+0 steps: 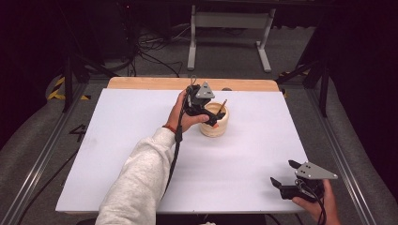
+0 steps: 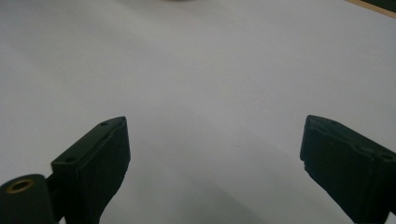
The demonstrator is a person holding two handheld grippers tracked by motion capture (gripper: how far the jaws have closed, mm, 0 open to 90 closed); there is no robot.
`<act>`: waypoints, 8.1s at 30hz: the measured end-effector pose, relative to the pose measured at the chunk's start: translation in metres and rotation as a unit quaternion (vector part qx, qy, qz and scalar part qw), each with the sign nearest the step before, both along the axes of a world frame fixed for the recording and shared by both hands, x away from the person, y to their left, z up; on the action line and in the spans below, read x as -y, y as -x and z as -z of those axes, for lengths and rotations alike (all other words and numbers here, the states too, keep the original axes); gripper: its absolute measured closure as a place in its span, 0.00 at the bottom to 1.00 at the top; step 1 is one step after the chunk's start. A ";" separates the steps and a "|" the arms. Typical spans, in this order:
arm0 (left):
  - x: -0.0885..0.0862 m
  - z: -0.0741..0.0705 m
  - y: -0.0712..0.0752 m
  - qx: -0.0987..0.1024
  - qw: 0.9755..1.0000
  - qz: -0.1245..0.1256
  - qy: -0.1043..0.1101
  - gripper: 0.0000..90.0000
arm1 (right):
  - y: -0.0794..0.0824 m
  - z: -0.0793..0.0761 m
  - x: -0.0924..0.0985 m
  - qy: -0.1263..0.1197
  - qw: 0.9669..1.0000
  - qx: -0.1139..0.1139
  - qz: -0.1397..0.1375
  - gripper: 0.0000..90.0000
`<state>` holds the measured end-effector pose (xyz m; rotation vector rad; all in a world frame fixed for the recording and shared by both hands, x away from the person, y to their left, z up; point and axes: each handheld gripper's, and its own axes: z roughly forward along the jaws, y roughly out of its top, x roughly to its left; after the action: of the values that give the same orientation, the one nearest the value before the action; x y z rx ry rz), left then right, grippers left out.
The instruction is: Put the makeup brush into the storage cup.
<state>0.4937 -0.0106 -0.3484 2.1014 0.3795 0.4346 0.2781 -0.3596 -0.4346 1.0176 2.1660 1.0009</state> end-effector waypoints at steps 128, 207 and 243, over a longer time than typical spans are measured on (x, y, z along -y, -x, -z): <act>-0.087 0.024 0.066 0.039 0.997 -0.025 -0.068 0.06 | 0.000 0.001 -0.004 0.006 1.000 -0.006 -0.006 0.11; -0.157 0.056 0.108 0.036 0.996 -0.054 -0.067 0.06 | 0.001 0.001 -0.006 0.007 1.000 -0.006 -0.010 0.11; -0.191 0.080 0.127 0.018 0.993 -0.088 -0.082 0.06 | 0.001 0.001 -0.007 0.008 1.000 -0.005 -0.013 0.10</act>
<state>0.3667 0.1804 -0.4283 2.2253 0.5250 0.6248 0.2772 -0.3521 -0.4358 0.9898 2.1971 0.9915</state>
